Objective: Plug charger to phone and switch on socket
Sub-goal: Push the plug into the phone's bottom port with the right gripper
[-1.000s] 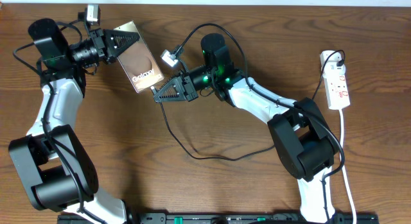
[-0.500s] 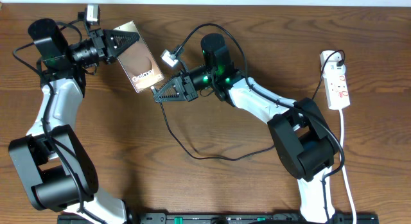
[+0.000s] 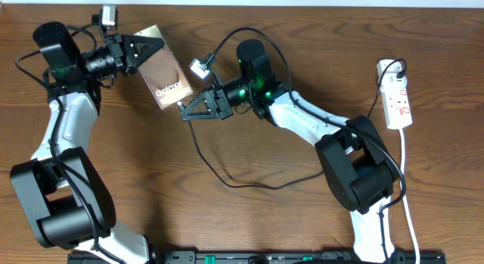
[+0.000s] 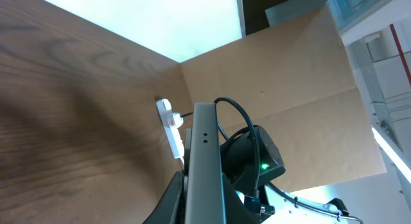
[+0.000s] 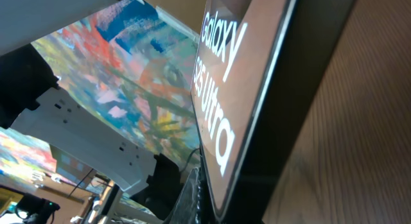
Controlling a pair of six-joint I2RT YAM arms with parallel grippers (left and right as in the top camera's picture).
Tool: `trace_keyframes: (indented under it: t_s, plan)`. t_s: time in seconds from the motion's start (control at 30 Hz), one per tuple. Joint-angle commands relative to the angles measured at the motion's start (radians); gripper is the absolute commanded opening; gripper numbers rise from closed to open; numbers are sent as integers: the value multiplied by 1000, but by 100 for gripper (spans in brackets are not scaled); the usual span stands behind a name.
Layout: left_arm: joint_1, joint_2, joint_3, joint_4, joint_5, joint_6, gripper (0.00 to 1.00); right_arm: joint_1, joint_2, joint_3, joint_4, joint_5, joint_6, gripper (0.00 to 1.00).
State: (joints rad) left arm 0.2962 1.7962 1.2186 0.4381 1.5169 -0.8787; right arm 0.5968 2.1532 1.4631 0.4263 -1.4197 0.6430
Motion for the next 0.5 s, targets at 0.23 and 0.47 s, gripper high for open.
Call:
trace_keyframes:
  t_s: [0.23,0.47]
  plan:
    - [-2,0,6,5,46,8,7,-4,9,4,0,23,2,1]
    - [-2,0,6,5,54,57,7,-4,9,4,5,39,42,1]
